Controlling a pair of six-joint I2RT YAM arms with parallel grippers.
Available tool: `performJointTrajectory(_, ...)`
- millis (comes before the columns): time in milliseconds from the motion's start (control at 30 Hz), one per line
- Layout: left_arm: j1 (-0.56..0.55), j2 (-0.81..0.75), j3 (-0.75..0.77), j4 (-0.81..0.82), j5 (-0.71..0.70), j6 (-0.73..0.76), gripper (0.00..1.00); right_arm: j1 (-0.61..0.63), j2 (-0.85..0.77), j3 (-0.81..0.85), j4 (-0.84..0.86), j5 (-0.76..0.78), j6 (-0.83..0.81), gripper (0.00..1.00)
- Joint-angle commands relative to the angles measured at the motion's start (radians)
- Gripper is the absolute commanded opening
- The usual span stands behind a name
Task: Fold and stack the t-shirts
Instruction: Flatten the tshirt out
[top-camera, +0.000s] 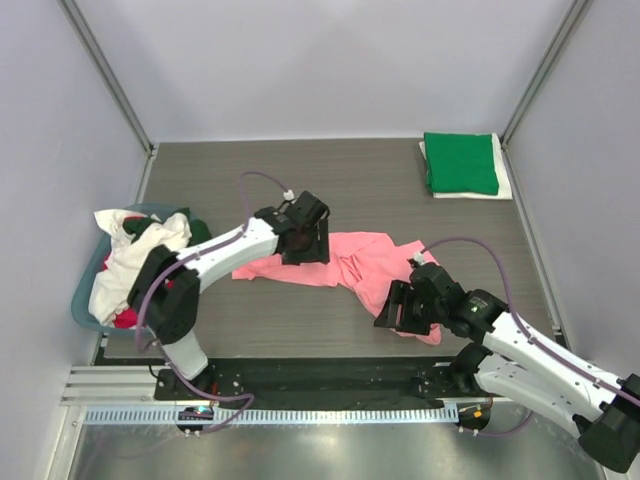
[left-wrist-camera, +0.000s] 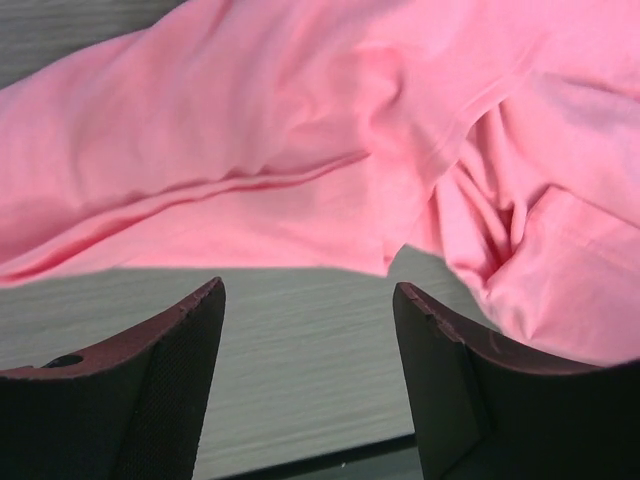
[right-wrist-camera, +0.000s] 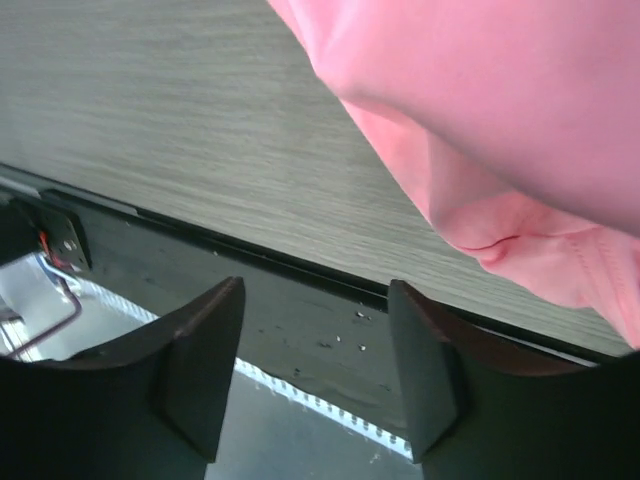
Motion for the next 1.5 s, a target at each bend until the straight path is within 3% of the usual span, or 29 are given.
performJointTrajectory(0,-0.021,0.090,0.098,0.022,-0.052,-0.018,0.68,0.006,-0.017,0.105,-0.019,0.114,0.031,0.67)
performJointTrajectory(233,-0.060,0.345,0.309,-0.116,-0.154,-0.018,0.65,0.006,0.056,0.188,-0.052,0.111,-0.029,0.70)
performJointTrajectory(433,-0.115,0.443,0.451,-0.254,-0.278,-0.009,0.54,0.006,0.049,0.176,-0.050,0.109,-0.044,0.71)
performJointTrajectory(667,-0.162,0.456,0.480,-0.363,-0.399,-0.041,0.48,0.006,0.046,0.149,-0.041,0.116,-0.049,0.72)
performJointTrajectory(767,-0.165,0.465,0.469,-0.375,-0.407,-0.049,0.39,0.006,0.047,0.146,-0.036,0.114,-0.047,0.71)
performJointTrajectory(967,-0.168,0.463,0.458,-0.384,-0.418,-0.061,0.13,0.006,0.040,0.149,-0.035,0.111,-0.049,0.71)
performJointTrajectory(1033,-0.167,0.453,0.463,-0.392,-0.430,-0.063,0.09,0.006,0.030,0.144,-0.036,0.113,-0.044,0.72)
performJointTrajectory(1067,-0.168,0.448,0.468,-0.397,-0.434,-0.063,0.01,0.006,0.029,0.143,-0.035,0.114,-0.046,0.72)
performJointTrajectory(1267,-0.167,0.402,0.495,-0.444,-0.474,-0.061,0.00,0.005,0.059,0.155,-0.033,0.214,0.014,0.72)
performJointTrajectory(1367,-0.149,0.347,0.505,-0.501,-0.523,-0.067,0.00,-0.032,0.121,0.199,-0.050,0.324,0.040,0.81)
performJointTrajectory(1400,-0.138,0.297,0.498,-0.510,-0.539,-0.067,0.00,-0.065,0.133,0.224,-0.056,0.338,0.042,0.95)
performJointTrajectory(1467,-0.095,0.231,0.460,-0.518,-0.542,-0.063,0.00,-0.209,0.164,0.235,-0.050,0.320,0.039,1.00)
